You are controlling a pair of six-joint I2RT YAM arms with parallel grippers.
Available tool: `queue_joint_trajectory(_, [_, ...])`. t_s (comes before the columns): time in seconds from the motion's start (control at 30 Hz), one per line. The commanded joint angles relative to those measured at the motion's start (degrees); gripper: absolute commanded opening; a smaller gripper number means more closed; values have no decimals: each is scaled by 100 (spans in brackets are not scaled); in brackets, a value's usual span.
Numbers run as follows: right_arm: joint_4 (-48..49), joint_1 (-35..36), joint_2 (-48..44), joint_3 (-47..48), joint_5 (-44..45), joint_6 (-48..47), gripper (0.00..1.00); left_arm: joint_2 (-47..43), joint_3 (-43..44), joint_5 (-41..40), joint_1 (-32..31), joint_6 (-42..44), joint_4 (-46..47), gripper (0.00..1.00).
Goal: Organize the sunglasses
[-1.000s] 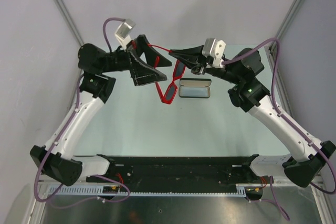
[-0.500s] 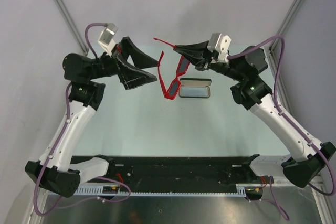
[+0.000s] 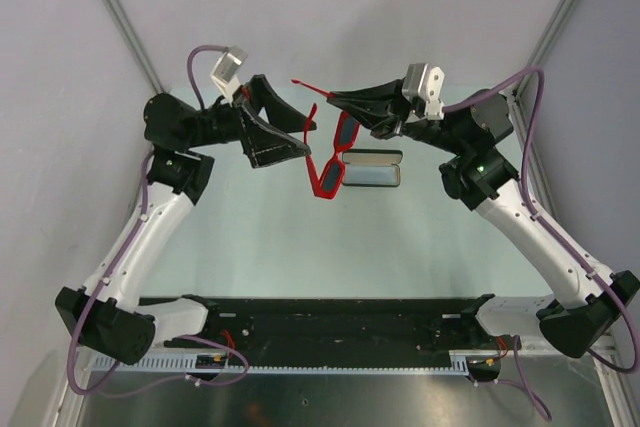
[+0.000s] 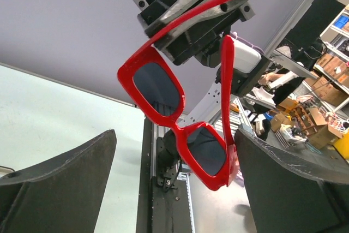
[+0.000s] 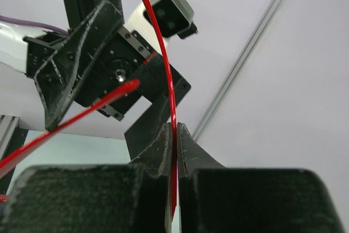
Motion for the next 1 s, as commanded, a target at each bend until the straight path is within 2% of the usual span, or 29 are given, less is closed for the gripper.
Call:
queue_joint_trajectory(0.0, [516,115,-183,47,-147,298,0,116,68,23,-202,-53,128,96])
queue_joint_trajectory(0.6, [1246,256,-51,47,-174,844,0,152,121,-20,-537,-27,155,100])
queue_joint_trajectory(0.83, [824,256,-270,47,-226,466,0,-393,192,-618,113,-141,172,100])
queue_joint_trajectory(0.97, [771,256,-341,47,-279,422,0,-411,104,-662,140,-430,260,100])
